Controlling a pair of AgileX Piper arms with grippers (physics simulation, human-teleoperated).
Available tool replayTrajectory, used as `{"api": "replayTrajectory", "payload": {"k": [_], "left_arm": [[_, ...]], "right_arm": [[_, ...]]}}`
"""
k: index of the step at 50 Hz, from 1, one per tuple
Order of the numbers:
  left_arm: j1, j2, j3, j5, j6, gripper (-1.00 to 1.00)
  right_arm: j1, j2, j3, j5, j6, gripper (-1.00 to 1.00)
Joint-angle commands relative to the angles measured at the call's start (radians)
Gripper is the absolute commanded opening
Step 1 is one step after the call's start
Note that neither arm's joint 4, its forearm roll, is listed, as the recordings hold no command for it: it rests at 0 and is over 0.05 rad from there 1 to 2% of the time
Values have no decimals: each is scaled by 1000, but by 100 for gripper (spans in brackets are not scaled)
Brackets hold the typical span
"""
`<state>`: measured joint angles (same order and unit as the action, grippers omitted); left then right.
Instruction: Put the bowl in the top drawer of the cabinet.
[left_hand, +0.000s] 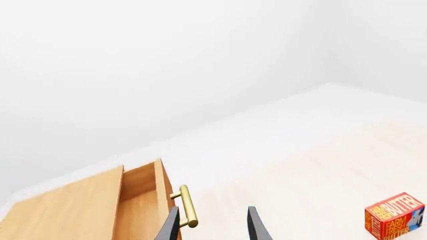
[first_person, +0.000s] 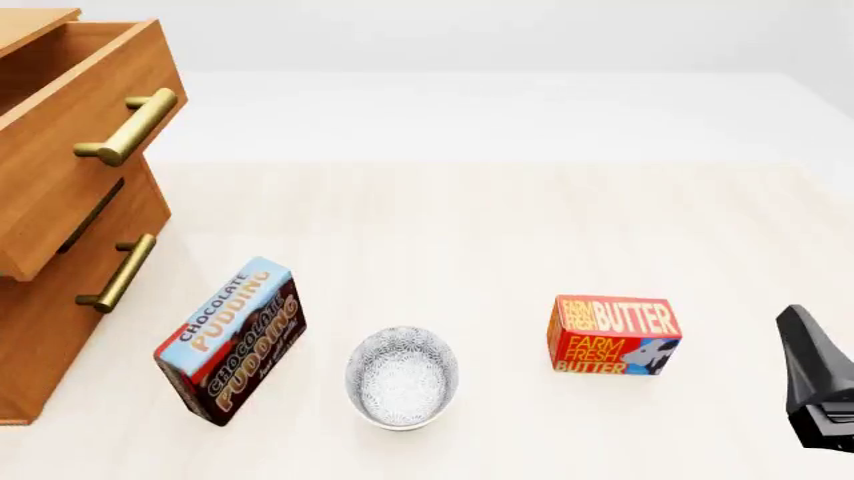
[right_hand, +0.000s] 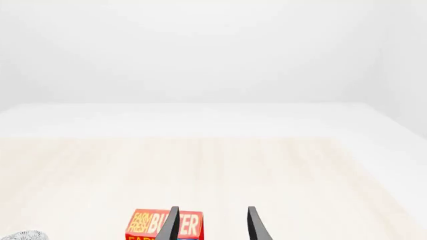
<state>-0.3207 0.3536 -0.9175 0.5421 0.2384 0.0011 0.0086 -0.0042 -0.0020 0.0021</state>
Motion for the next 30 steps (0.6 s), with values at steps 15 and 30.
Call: {"api": "replayTrajectory", "payload": {"k": [15,30], "left_arm": [[96,223,-366,276,-169,100],[229,305,-503,340,-244,100]], "right_arm": [[0,0,0,0,0,100],[0,0,0,0,0,100]]}}
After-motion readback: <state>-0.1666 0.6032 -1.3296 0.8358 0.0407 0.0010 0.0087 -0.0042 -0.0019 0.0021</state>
